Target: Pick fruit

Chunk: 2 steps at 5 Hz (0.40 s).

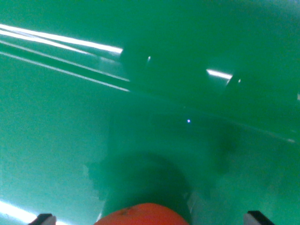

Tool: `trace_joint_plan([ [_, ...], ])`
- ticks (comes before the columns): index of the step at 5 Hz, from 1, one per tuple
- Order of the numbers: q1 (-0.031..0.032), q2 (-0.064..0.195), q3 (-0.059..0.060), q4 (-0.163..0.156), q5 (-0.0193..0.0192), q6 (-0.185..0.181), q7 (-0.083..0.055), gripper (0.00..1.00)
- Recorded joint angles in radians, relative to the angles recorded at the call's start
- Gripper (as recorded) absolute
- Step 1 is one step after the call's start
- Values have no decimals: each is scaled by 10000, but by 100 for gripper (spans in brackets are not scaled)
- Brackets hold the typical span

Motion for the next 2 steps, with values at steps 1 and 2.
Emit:
trace_joint_plan([
  [1, 0, 0, 0, 0, 0, 0, 0, 0],
  [2, -8, 61, -1, -172, 31, -194, -94, 0],
])
